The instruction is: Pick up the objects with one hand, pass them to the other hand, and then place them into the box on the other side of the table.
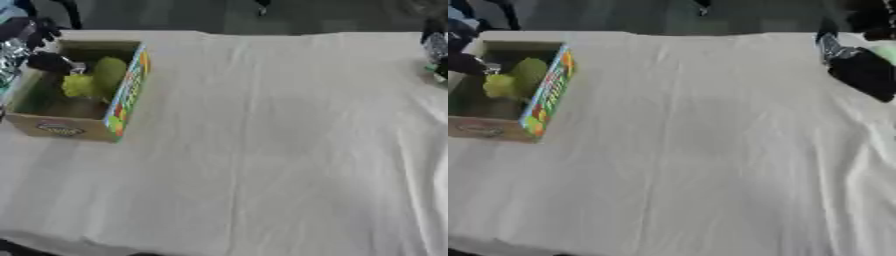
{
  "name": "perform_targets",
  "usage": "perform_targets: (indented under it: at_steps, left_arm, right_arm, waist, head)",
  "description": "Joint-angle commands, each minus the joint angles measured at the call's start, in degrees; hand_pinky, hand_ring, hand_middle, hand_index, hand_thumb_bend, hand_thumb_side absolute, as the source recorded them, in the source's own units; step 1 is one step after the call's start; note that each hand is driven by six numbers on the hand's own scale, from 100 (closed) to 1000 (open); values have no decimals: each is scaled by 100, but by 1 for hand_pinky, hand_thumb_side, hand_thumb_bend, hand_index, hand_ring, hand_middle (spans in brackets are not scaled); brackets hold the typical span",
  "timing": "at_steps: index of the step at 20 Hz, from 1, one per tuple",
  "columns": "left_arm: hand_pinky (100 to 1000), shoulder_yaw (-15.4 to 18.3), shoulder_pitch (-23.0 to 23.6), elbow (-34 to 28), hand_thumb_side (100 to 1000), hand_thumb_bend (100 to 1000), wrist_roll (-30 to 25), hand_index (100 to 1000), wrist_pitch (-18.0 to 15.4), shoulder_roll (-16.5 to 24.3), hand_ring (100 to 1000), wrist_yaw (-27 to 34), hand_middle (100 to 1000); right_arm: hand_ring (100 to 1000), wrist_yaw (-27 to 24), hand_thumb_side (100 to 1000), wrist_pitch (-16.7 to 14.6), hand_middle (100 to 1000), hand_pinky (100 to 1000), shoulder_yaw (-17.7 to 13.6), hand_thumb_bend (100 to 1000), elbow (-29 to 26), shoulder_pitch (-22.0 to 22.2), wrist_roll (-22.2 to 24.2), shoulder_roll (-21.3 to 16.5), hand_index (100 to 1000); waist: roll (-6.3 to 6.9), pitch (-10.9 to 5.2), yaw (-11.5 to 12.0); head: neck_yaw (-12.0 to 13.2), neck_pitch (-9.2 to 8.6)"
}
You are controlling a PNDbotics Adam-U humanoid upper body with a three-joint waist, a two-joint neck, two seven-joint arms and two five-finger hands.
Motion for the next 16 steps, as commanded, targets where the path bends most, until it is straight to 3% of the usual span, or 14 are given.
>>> perform_targets:
  at_steps: [1,3,4,6,10,16]
  left_arm:
    - [713,136,-56,-108,377,671,90,779,10,206,751,55,699]
    - [702,204,-37,-259,405,621,232,769,44,189,745,215,690]
    - [682,245,-24,-386,395,494,337,746,42,171,733,371,674]
    - [659,309,39,-745,387,444,574,736,14,144,708,853,658]
    - [647,308,151,-1484,427,454,1057,739,23,125,703,1643,652]
    - [647,306,289,-2370,491,488,1701,752,-19,33,717,2478,671]
  right_arm:
    - [701,18,333,-9,612,750,-88,227,-89,-50,-45,-148,731]
    - [702,29,330,-15,613,750,-139,226,-89,-39,-93,-166,731]
    - [704,41,323,-8,615,751,-184,227,-89,-31,-139,-177,732]
    - [706,78,313,37,618,752,-315,233,-89,-19,-259,-229,732]
    - [717,163,314,291,629,757,-509,243,-26,-34,-423,-393,738]
    - [753,169,343,586,671,777,-631,266,527,-154,-280,-662,757]
  waist:
    - [-13,-100,13]
    - [-21,-100,18]
    - [-27,-99,19]
    - [-45,-98,20]
    - [-73,-98,9]
    - [-94,-96,-12]
  head:
    - [-21,-2]
    - [-105,17]
    - [-222,32]
    - [-512,44]
    - [-965,2]
    - [-1403,-68]
